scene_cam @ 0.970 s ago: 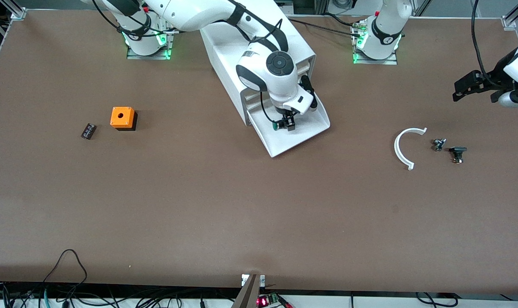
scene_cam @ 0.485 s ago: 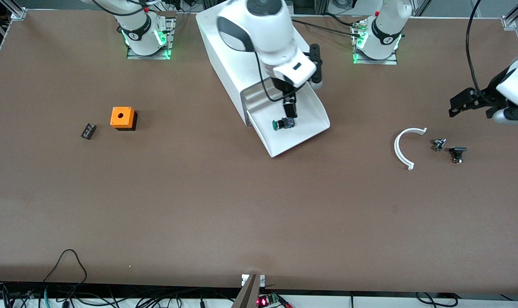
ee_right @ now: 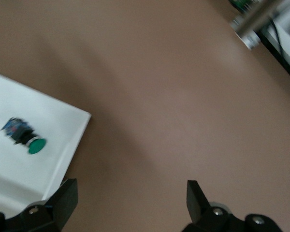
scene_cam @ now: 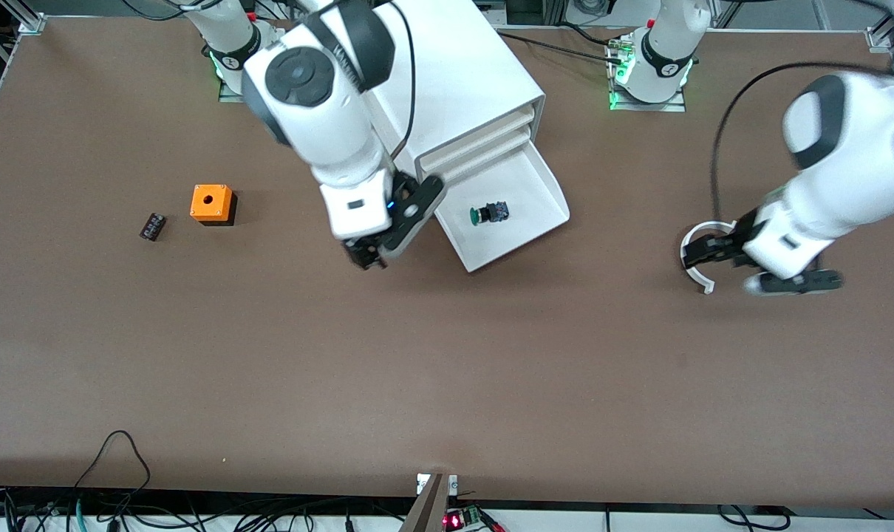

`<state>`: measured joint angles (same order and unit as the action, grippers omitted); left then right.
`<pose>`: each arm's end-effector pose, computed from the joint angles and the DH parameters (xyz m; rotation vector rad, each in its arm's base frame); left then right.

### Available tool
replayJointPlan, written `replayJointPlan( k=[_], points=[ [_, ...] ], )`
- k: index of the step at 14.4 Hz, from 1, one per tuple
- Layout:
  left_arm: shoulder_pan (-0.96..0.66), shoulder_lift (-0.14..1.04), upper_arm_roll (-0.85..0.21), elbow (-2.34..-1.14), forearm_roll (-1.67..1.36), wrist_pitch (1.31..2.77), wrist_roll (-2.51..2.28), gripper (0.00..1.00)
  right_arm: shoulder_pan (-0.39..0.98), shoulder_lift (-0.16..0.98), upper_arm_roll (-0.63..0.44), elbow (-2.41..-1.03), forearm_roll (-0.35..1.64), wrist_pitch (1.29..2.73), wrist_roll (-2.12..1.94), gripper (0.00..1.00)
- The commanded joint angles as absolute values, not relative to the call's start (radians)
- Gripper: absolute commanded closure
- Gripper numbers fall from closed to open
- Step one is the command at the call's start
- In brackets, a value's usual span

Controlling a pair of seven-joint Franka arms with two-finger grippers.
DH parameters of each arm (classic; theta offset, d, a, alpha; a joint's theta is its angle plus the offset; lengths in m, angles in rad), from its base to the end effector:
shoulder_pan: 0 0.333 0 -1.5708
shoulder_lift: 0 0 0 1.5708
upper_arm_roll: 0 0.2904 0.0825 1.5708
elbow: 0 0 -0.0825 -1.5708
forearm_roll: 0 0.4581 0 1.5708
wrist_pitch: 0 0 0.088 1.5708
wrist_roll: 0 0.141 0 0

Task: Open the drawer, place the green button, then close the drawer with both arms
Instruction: 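Withdraw the right gripper while the left gripper reaches the drawer front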

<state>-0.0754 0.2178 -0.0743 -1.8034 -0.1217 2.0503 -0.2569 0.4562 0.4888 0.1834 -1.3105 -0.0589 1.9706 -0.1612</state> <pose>0.6750 -0.1109 0.3363 3.0033 0.2465 0.0053 0.6461 0.4449 0.4082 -2.8259 -1.1784 -0.2571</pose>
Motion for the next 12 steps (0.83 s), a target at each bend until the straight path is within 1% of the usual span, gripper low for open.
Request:
replayJointPlan(
  k=[1,3,5,7,8,9,10,12],
  points=[
    [-0.159,0.299,-0.101,-1.818,-0.132,2.16,-0.475,0.0,0.408,0.437,0.138,-1.373,-0.046,1.93,0.146,0.0],
    [-0.21,0.366,-0.101,-1.818,-0.132,2.233,-0.601,0.0,0.37,0.417,0.124,-1.394,-0.055,1.852,0.251,0.0],
    [-0.251,0.458,-0.1,-1.818,-0.132,2.351,-0.656,0.0,0.309,0.393,0.091,-1.422,-0.057,1.832,0.297,0.0],
    [-0.308,0.55,-0.054,-1.819,-0.133,2.408,-0.666,0.0,0.23,0.358,0.078,-1.425,-0.051,1.8,0.282,0.0],
    [-0.345,0.57,-0.019,-1.819,-0.132,2.408,-0.666,0.0,0.207,0.338,0.075,-1.425,-0.051,1.769,0.284,0.0],
    [-0.368,0.577,-0.006,-1.821,-0.132,2.405,-0.667,0.0,0.184,0.319,0.065,-1.425,-0.055,1.752,0.284,0.0],
    [-0.374,0.577,-0.006,-1.842,-0.132,2.404,-0.667,0.0,0.172,0.296,0.046,-1.425,-0.058,1.714,0.285,0.0],
    [-0.393,0.568,-0.009,-1.893,-0.133,2.405,-0.669,0.0,0.166,0.255,-0.024,-1.425,-0.058,1.625,0.285,0.0]
  ],
)
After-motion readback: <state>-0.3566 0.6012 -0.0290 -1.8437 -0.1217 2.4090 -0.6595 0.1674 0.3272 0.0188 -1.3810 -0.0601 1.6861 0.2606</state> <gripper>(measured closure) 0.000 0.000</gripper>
